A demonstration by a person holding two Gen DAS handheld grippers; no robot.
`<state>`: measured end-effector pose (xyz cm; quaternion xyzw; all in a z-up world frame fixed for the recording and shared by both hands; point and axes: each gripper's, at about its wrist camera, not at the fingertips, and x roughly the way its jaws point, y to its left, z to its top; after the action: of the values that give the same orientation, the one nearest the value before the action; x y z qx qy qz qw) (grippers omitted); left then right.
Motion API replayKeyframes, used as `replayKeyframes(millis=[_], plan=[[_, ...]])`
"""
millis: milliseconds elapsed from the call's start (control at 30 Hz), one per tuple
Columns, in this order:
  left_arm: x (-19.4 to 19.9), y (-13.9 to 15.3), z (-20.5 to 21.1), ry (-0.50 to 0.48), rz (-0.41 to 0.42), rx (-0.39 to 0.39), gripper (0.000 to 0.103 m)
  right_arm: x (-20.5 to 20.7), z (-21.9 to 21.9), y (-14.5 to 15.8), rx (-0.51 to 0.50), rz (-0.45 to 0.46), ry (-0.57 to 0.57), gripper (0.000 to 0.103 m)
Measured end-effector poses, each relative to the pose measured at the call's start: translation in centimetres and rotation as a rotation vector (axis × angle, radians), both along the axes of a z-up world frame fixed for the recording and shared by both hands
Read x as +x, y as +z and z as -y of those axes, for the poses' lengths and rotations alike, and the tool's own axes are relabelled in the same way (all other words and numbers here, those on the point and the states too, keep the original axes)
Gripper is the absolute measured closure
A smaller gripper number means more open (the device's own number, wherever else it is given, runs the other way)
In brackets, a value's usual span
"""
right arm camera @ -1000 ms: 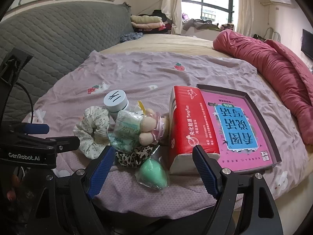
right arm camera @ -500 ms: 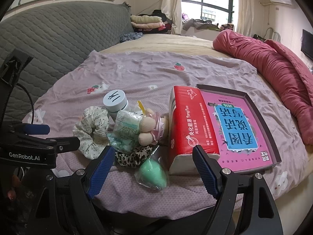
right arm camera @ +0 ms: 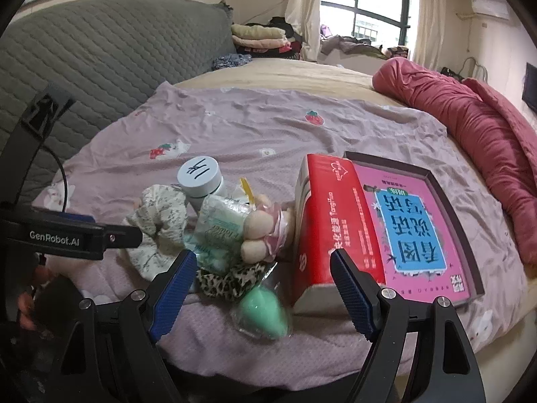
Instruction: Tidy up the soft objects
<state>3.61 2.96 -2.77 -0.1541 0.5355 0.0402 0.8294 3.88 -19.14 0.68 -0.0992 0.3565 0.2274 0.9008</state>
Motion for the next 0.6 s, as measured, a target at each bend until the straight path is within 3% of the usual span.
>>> replayKeyframes(millis=[200, 433, 500, 567, 600], plan=[[2.1, -0.9, 0.8, -0.037, -0.03, -0.024, 0.036, 1.6, -1.1, -0.4, -0.067, 0.022, 0.026, 0.02], [3.2, -1.9, 1.0, -0.053, -0.041, -0.024, 0.053, 3.6, -2.8, -1.5, -0.131, 0.025, 0.044, 0.02], [3.2, -1.9, 0.9, -0.05, -0.035, -0.022, 0.062, 4.3, -3.3, -1.7, -0.141, 0.025, 0.049, 0.025], [3.3, -2.0, 0.5, -0.045, -0.031, -0.033, 0.065, 4.9, -3.8, -1.9, -0.151, 0.023, 0.053, 0.042], [3.3, -2.0, 0.3, -0.045, -0.027, -0.043, 0.066, 5.1, -4.1, -2.1, -0.162, 0.019, 0.049, 0.045]])
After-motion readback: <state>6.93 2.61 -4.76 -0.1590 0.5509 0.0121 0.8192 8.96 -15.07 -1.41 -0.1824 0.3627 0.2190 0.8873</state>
